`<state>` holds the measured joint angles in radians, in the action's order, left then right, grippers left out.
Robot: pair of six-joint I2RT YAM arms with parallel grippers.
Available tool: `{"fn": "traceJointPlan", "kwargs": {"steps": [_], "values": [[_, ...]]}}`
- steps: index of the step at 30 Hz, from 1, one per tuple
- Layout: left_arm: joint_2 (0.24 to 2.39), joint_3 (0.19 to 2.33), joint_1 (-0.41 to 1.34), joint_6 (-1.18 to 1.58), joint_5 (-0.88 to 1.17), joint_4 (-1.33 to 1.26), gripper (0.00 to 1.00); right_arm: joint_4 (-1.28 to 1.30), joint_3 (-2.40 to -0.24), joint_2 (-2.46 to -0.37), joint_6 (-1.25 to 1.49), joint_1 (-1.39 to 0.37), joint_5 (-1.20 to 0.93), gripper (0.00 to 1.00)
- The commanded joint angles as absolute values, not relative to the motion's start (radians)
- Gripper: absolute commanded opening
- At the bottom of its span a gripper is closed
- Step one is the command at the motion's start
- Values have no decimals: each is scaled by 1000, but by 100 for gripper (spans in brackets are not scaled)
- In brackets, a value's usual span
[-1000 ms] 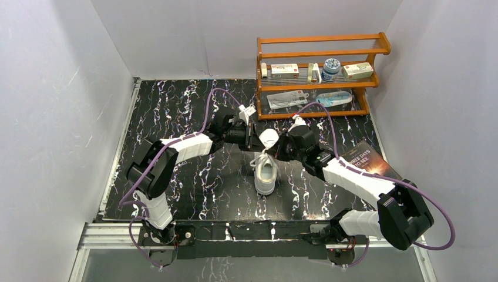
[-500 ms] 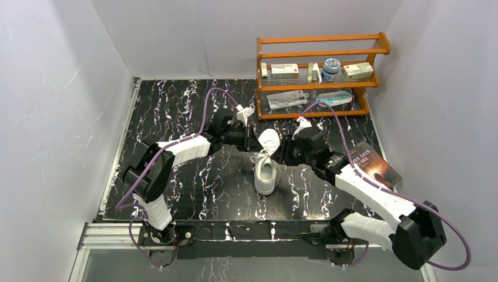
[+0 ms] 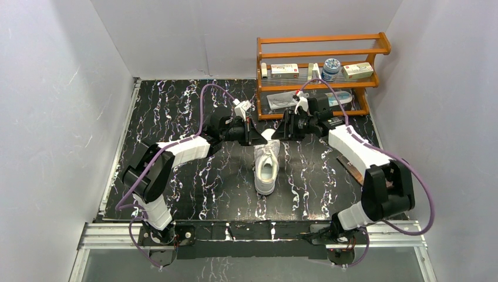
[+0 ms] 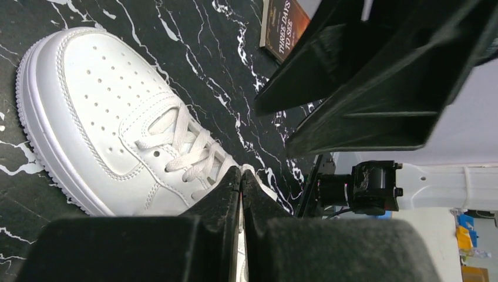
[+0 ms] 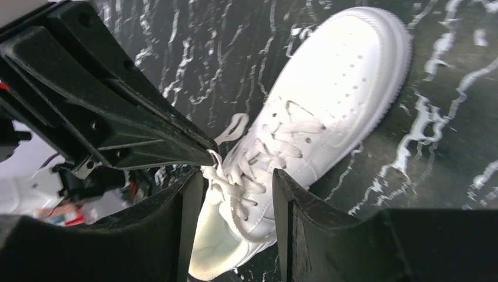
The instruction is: Tie the shoes
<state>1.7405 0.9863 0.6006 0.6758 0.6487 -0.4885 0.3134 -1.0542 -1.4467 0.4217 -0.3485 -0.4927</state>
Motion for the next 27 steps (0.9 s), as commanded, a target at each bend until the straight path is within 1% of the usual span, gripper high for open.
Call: {"fn": "traceJointPlan", "kwargs": {"steps": [1,4,7,13,16,19,22,27], "values": [[1687,981,609,701,633,-564,0,171,-1073,-1494,403,-326,-796,54],[1690,983,609,712,642,-572,0,89,-1044,-1524,424,-313,-835,52],[1688,976,609,717,643,-574,0,-12,-1009,-1534,473,-302,-875,47],[1680,960,609,728,653,-588,0,-61,-969,-1544,478,-280,-922,40],[1675,943,609,738,660,-616,0,-139,-924,-1547,527,-272,-963,40],[1672,921,608,753,666,-652,0,-172,-899,-1551,541,-260,-977,46],[1677,892,607,789,674,-713,0,-204,-887,-1562,550,-255,-997,49],[1689,873,606,821,684,-767,0,-258,-883,-1612,579,-252,-1032,48]]}}
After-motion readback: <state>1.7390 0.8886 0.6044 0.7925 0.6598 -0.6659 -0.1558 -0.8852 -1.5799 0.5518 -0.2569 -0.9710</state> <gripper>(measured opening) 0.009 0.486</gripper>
